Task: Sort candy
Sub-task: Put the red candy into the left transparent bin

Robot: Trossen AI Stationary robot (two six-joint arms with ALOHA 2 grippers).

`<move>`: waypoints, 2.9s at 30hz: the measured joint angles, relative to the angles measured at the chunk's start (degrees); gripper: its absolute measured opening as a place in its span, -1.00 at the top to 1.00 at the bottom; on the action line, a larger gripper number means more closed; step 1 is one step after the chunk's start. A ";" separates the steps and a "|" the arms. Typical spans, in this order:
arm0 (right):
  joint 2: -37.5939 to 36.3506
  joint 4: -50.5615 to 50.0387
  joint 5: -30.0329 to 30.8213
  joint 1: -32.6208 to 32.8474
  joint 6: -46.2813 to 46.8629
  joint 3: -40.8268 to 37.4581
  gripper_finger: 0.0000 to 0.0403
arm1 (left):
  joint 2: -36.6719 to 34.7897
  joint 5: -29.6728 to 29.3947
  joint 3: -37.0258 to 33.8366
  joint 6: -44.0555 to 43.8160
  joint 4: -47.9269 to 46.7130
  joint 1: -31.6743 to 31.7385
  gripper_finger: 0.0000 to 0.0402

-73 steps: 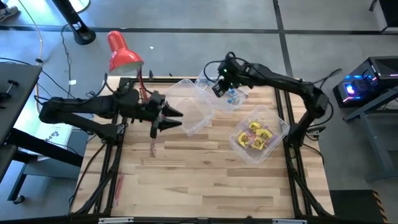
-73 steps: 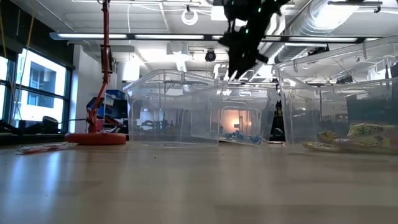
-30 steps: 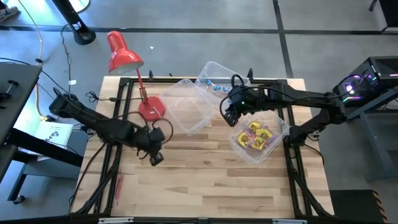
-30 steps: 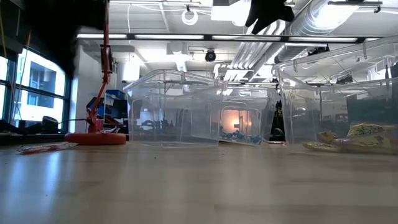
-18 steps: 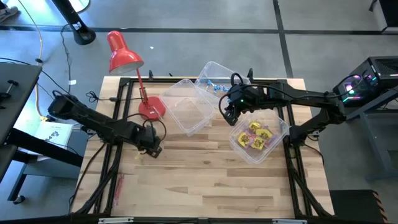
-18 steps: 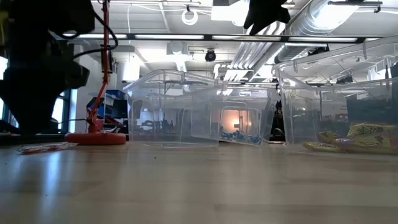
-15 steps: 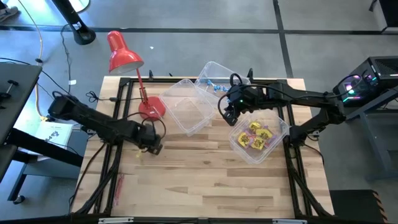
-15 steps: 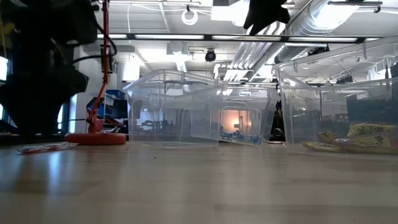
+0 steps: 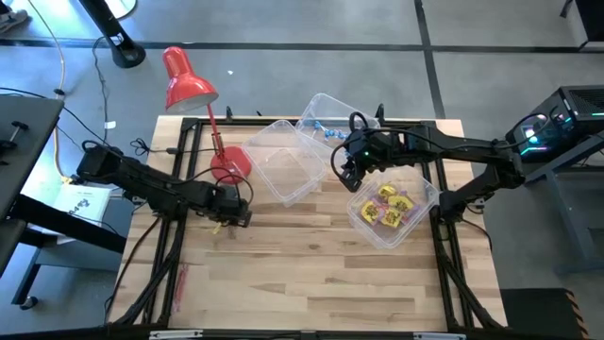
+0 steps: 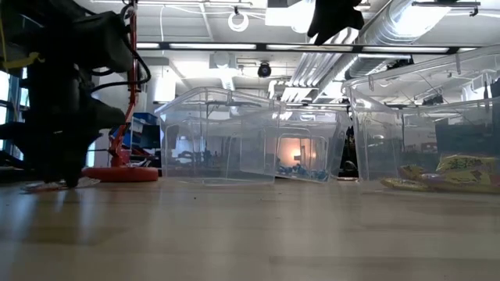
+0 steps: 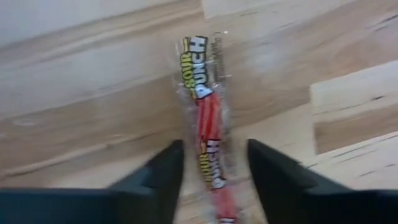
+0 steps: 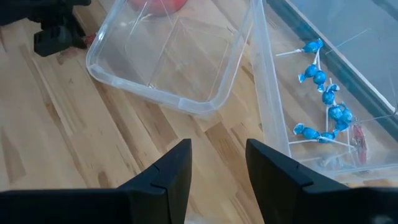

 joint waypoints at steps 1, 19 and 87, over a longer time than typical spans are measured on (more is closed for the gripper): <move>0.00 -0.12 -0.02 0.02 0.00 0.00 0.28 | 0.03 -0.17 0.13 0.43 -0.45 -0.29 0.35; -0.66 -2.80 -0.02 -0.07 0.95 0.00 0.28 | -5.17 -7.53 30.36 25.66 -5.71 -7.03 0.99; -0.63 3.20 -0.37 -0.32 -1.71 0.01 0.28 | 20.82 24.32 18.09 -26.04 -15.45 -45.93 -0.06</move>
